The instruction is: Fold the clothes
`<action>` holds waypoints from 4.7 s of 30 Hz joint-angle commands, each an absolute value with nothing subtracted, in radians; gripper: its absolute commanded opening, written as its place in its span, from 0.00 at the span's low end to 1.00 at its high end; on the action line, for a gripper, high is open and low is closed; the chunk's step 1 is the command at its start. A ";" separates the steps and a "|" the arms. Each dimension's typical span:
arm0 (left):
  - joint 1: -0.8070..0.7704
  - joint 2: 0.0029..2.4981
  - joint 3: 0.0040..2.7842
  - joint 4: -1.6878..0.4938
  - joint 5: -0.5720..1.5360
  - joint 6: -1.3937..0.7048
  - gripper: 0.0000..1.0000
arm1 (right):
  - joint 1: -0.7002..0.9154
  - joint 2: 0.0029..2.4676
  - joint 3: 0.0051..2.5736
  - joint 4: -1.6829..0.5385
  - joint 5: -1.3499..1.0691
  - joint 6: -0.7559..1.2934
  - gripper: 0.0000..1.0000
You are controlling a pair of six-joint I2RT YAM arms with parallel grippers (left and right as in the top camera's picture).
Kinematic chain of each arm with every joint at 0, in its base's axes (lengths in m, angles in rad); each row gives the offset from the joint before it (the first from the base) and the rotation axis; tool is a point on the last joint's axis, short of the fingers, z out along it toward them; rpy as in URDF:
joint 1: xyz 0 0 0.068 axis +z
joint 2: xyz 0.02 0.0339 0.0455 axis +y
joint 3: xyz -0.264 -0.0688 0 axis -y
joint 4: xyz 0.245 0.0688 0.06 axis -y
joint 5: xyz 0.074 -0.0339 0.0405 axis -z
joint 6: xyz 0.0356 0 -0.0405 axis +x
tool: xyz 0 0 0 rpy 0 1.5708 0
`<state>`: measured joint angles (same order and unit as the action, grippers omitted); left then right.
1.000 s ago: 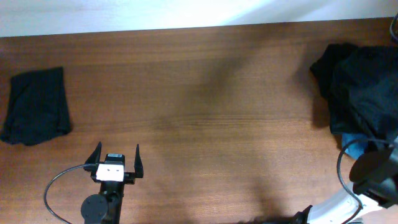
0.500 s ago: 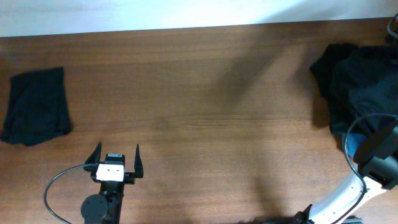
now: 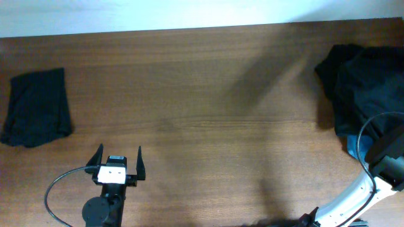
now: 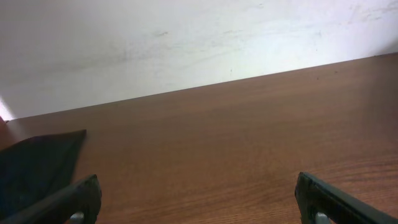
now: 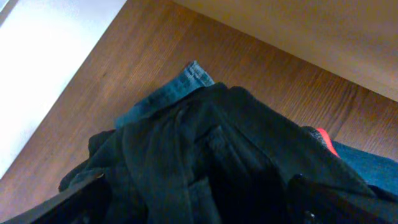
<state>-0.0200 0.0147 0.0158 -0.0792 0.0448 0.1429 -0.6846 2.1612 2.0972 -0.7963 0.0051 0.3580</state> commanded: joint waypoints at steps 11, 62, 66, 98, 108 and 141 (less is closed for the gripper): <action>-0.017 0.006 0.009 -0.080 0.038 0.163 0.99 | -0.686 2.145 2.114 -1.012 -0.121 0.217 0.91; -0.017 0.006 0.009 -0.080 0.038 0.163 0.99 | -0.804 1.954 2.034 -1.136 -0.261 -0.191 0.99; -0.017 0.006 0.009 -0.080 0.038 0.163 0.99 | -0.813 1.955 1.994 -1.062 -0.418 -0.213 0.99; -0.017 0.006 0.009 -0.080 0.038 0.163 0.99 | -0.518 2.024 1.993 -0.841 0.170 0.069 0.99; -0.017 0.006 0.009 -0.080 0.038 0.163 0.99 | -0.530 2.029 1.993 -0.904 0.169 0.150 0.99; -0.017 0.006 0.009 -0.080 0.038 0.163 0.99 | -0.584 2.094 2.000 -0.862 0.056 0.162 0.21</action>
<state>-0.0200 0.0147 0.0158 -0.0792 0.0448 0.1429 -0.5812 2.0998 1.9949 -0.8658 0.0605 0.1528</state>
